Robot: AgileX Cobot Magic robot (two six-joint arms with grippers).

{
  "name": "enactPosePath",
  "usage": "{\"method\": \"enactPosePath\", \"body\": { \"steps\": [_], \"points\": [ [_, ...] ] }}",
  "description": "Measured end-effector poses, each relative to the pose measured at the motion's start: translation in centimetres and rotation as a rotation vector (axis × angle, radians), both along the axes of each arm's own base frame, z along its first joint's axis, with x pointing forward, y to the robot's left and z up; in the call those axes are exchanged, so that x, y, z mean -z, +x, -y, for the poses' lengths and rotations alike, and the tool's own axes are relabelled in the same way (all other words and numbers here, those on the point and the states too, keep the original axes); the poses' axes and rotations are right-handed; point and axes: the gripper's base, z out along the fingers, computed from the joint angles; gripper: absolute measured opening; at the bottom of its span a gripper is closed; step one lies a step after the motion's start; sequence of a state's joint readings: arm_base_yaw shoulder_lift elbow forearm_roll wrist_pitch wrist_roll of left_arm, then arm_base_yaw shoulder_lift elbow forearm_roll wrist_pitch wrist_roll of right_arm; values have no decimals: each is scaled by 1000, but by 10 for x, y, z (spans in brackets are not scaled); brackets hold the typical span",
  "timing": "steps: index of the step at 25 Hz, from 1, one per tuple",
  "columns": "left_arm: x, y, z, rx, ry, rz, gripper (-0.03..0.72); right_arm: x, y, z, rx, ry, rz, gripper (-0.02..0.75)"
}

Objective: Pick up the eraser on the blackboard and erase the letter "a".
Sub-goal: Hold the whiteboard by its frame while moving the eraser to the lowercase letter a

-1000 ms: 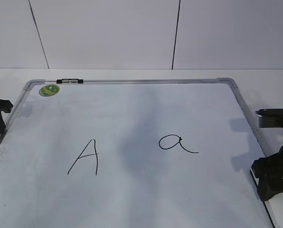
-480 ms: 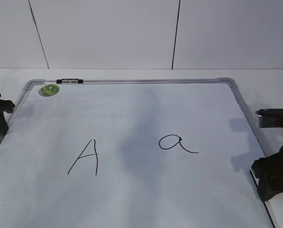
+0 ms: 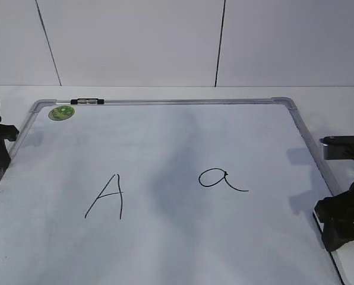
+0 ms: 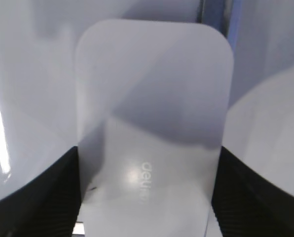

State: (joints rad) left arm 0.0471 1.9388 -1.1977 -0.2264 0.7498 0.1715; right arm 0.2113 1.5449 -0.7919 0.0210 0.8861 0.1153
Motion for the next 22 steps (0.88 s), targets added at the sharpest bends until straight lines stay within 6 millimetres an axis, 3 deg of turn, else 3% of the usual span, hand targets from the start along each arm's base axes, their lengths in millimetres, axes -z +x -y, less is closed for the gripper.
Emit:
{"method": "enactPosePath", "body": {
  "steps": [7,22],
  "points": [
    [0,0,1,-6,-9,-2,93,0,0,0,0,0,0,590],
    [-1,0,1,-5,-9,-1,76,-6,3,1,-13,-18,-6,590]
  ]
}}
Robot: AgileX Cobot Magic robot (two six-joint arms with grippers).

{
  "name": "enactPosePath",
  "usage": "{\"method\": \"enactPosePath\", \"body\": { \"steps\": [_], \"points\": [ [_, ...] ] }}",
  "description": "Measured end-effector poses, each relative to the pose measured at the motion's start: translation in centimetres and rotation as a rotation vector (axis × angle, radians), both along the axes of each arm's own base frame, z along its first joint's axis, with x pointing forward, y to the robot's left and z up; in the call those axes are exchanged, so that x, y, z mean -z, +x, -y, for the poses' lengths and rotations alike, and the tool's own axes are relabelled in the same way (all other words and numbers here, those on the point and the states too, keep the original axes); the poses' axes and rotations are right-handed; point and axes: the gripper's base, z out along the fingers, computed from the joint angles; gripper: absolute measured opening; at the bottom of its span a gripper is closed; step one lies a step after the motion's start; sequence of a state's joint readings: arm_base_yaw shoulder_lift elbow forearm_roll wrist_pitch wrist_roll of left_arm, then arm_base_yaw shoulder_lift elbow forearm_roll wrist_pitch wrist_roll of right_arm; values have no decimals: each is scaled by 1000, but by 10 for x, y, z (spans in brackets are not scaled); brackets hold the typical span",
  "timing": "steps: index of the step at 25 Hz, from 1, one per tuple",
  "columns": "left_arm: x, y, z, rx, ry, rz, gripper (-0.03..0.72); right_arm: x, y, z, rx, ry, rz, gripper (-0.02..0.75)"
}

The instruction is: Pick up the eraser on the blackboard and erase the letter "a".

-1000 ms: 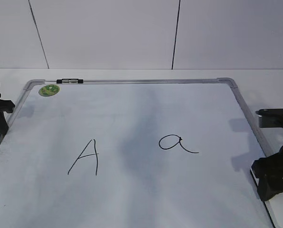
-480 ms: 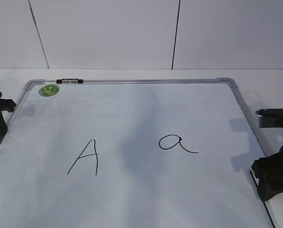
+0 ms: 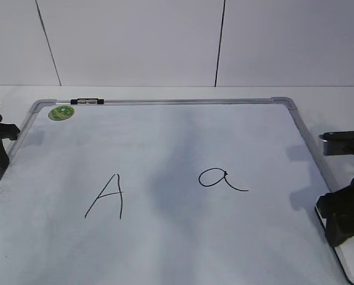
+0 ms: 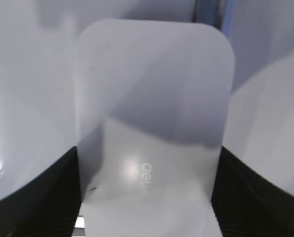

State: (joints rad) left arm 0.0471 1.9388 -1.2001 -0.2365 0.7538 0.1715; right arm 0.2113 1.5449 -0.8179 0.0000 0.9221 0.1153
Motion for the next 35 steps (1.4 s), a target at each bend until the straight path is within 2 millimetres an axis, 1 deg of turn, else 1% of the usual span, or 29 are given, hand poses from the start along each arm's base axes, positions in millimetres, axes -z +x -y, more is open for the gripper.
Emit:
{"method": "enactPosePath", "body": {
  "steps": [7,16,21,29,35],
  "points": [
    [0,0,0,0,0,0,63,-30,18,-2,-11,-14,29,589],
    [0,0,0,0,0,0,62,-72,28,-6,-4,21,98,589],
    [0,0,0,0,0,0,64,-88,32,-9,5,49,101,589],
    [0,0,0,0,0,0,64,-90,30,-9,4,43,77,589],
    [0,0,0,1,1,0,64,-90,29,-14,-8,56,74,589]
  ]
}}
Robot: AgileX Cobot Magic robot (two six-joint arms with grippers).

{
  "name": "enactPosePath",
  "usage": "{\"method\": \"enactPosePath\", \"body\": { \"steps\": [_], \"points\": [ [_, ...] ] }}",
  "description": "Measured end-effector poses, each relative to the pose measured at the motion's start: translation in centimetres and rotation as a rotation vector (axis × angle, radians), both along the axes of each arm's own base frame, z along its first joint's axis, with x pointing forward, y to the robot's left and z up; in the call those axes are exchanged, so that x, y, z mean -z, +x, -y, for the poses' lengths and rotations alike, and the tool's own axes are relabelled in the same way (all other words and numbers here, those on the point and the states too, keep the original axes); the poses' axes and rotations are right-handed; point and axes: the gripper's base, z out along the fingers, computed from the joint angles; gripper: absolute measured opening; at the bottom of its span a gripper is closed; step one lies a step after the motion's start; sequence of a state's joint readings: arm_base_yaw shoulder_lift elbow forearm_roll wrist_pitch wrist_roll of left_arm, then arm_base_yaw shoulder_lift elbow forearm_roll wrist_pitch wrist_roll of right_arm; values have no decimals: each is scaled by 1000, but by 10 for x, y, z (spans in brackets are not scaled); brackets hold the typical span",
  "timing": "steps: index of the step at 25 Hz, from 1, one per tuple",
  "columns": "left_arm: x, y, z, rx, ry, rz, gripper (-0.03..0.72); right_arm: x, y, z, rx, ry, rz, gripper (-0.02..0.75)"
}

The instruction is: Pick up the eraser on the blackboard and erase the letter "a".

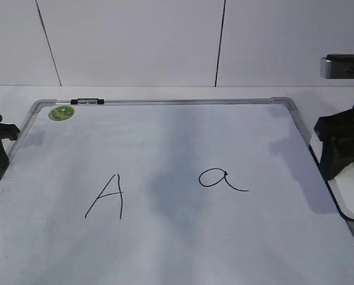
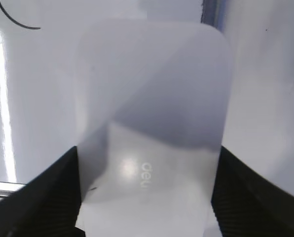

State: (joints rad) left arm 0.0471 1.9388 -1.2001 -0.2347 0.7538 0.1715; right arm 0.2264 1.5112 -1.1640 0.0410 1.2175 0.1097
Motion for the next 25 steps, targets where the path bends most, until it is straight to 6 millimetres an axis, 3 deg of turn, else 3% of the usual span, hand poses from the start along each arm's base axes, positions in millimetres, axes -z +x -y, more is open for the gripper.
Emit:
{"method": "enactPosePath", "body": {
  "steps": [6,11,18,25],
  "points": [
    [0,0,0,2,3,0,65,12,13,-28,-85,-10,-28,589],
    [0,0,0,2,3,0,65,21,41,-53,-132,-2,-12,589],
    [0,0,0,2,3,0,66,52,76,-74,-183,1,-52,589],
    [0,0,0,2,3,0,67,74,86,-114,-290,-2,-40,589]
  ]
}}
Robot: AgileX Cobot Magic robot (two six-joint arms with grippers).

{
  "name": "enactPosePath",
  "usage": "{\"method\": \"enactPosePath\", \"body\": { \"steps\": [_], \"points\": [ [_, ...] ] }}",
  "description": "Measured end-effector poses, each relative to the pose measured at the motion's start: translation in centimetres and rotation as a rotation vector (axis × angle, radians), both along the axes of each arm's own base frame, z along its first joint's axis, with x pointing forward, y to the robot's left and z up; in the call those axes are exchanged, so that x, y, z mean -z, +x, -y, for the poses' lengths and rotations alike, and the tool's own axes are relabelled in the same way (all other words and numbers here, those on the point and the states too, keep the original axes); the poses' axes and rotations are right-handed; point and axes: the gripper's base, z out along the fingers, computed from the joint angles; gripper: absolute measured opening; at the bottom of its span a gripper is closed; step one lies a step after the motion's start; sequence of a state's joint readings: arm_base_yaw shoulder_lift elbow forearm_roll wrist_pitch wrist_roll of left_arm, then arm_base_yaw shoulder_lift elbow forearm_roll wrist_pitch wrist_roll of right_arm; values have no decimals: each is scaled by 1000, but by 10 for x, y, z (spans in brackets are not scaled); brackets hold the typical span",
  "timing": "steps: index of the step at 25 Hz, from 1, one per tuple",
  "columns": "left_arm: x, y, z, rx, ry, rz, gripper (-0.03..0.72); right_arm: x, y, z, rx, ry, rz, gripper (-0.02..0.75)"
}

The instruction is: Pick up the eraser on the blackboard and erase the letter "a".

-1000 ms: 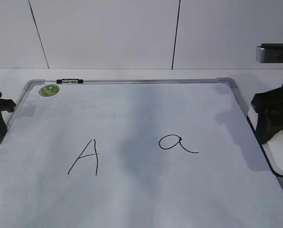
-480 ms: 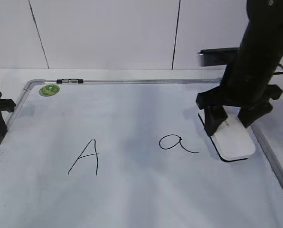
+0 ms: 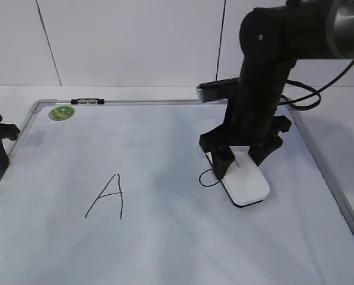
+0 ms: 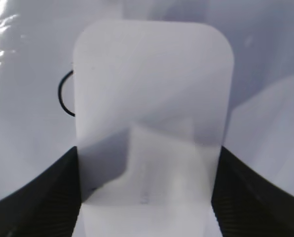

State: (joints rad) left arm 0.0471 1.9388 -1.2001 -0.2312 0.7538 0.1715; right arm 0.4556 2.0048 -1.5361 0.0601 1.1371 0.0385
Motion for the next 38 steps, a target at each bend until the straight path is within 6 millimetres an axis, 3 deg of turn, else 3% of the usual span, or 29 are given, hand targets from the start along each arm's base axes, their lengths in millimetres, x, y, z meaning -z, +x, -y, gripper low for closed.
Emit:
{"method": "enactPosePath", "body": {
  "steps": [8,15,18,24,33,38],
  "points": [
    [0,0,0,0,0,0,68,20,5,-21,-74,-37,-19,589],
    [0,0,0,-1,-1,0,70,19,-14,-59,-190,-40,-2,589],
    [0,0,0,-1,-1,0,71,19,-18,-64,-206,-38,2,589],
    [0,0,0,-1,-1,0,71,20,-8,-51,-147,-76,26,589],
    [0,0,0,1,-1,0,71,19,30,16,39,-94,34,588],
    [0,0,0,1,-1,0,71,19,30,17,35,-68,26,588]
  ]
}}
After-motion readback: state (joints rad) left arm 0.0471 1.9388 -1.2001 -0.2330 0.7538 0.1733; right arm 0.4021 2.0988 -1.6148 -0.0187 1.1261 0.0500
